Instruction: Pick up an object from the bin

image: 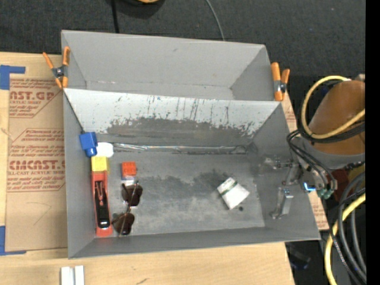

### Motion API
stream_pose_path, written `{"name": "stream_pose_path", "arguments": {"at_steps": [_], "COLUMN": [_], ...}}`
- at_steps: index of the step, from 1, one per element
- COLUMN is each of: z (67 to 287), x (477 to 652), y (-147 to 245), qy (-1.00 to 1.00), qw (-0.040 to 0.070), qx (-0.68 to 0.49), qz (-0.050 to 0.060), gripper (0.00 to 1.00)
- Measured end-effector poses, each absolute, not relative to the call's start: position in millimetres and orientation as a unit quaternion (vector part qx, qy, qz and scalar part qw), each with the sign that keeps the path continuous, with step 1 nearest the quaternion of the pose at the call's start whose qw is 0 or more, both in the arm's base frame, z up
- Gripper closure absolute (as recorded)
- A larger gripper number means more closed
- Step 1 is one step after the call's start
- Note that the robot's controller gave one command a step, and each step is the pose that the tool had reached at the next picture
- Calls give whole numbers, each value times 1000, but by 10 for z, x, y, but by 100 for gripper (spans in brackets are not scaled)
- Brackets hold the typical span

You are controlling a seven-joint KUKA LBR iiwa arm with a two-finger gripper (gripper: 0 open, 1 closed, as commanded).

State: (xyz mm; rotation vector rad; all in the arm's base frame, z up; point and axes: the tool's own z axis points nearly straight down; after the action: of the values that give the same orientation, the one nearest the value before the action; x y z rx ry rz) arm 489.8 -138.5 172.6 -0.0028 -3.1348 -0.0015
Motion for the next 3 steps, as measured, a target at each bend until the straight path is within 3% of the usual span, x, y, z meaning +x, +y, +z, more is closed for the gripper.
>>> {"name": "stream_pose_path", "arguments": {"at_steps": [2, 3], "z": [1750, 1657], "x": [4929, 4845], "y": [-1369, -1153], "qy": [-1000, -995], "qw": [-1, 2], "qx": [2, 100], "qz": [1, -1], "gripper": [0, 0]}}
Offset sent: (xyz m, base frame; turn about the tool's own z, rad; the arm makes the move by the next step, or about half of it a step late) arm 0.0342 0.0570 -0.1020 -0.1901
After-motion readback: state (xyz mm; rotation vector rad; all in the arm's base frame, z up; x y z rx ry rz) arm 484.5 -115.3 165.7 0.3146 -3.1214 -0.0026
